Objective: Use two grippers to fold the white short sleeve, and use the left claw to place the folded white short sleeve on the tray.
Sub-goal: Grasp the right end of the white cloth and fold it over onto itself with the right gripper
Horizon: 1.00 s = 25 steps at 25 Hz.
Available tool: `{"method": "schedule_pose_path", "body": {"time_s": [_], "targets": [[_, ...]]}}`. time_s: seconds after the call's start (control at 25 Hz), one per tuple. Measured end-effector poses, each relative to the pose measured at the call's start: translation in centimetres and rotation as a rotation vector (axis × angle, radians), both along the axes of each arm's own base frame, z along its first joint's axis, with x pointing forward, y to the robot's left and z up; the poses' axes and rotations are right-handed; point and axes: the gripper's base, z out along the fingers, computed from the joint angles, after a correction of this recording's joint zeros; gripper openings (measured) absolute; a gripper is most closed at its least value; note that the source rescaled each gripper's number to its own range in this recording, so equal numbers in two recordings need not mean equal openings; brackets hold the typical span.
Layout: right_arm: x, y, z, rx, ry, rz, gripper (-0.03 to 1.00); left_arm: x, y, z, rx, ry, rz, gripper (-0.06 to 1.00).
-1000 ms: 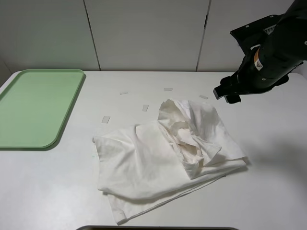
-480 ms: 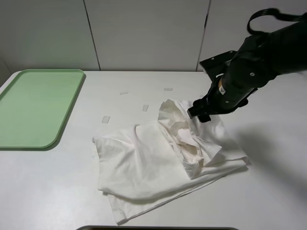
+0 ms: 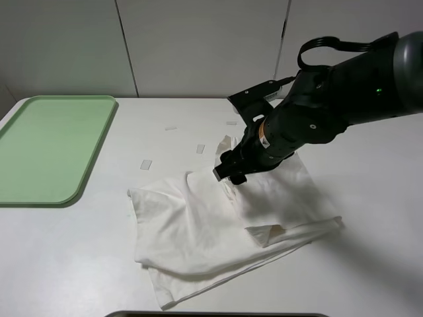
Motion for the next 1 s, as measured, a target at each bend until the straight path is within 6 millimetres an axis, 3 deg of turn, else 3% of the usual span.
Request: {"method": "schedule_pose_path", "body": {"time_s": [0.28,0.72,0.88,1.0], "targets": [[0.1,1.1,-2.2,0.018,0.017,0.038,0.79,0.0,0.0,0.0,0.001,0.0,0.0,1.0],[-0.2,2.4,-3.5,0.057,0.023,0.072,0.79,0.0,0.0,0.0,0.001,0.0,0.0,1.0],[-0.3,2.3,-3.5,0.052,0.031,0.064,0.79,0.0,0.0,0.0,0.001,0.0,0.0,1.0],[-0.1,1.8,-2.4,0.057,0.022,0.038,0.79,0.0,0.0,0.0,0.001,0.0,0.0,1.0]]}}
